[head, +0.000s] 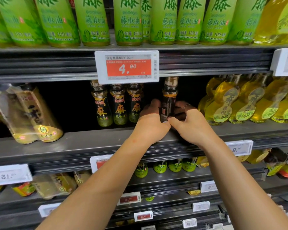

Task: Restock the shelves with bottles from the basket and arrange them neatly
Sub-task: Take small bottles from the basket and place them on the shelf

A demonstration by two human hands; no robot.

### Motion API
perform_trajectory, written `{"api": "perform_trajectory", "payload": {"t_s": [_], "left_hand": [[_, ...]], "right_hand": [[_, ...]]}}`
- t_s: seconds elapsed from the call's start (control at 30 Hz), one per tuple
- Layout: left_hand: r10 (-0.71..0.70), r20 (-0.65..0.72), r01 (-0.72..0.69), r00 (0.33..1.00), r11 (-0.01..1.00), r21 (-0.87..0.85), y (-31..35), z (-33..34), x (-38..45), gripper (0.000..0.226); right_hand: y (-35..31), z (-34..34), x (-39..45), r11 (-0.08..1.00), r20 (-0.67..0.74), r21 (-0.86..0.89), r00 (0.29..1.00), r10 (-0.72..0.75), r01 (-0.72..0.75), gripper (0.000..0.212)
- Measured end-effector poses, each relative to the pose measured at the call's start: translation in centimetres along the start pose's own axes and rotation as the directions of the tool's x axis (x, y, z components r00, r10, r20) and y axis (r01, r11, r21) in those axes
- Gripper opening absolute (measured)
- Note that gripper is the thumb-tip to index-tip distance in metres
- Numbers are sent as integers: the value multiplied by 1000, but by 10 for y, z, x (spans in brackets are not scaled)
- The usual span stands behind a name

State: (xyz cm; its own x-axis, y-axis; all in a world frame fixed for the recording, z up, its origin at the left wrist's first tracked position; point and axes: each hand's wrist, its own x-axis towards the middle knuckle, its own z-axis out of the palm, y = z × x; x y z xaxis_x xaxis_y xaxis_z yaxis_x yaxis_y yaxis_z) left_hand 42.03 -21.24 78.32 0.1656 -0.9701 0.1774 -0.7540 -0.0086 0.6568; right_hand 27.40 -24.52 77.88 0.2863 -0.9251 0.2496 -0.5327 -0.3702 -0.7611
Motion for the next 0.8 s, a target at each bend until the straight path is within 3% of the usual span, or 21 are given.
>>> {"api": "perform_trajectory", "payload": {"t_s": [0.1,0.17,0.33,0.47,0.63,0.73,0.8], "left_hand": [[-20,45,17,999,998,62,-1,-1,0,40],[-43,58,37,997,995,94,-1,-2,1,29],[10,63,-5,998,997,-78,1,-6,-1,54],[19,110,-19,994,1000,-7,3,-9,-7,35],[73,-31,-72,997,997,30,-11,-20,-31,53],[90,-174,-111,981,988,-110,-20,-37,-49,25],[82,-306,-122,949,986,-114,-26,-51,-58,8]], "right_hand": [[-2,1,-6,1000,30,-29,999,10,-9,17],[0,-1,-8,998,22,-51,999,38,-37,22],[-1,-9,-5,999,13,33,1000,9,-9,25],[-5,-9,0,999,50,-3,998,-46,46,34],[-4,-3,6,999,23,-42,1000,-1,2,37],[-6,6,12,998,9,-49,999,32,-32,45],[-8,13,17,998,0,-55,999,43,-43,49]]}}
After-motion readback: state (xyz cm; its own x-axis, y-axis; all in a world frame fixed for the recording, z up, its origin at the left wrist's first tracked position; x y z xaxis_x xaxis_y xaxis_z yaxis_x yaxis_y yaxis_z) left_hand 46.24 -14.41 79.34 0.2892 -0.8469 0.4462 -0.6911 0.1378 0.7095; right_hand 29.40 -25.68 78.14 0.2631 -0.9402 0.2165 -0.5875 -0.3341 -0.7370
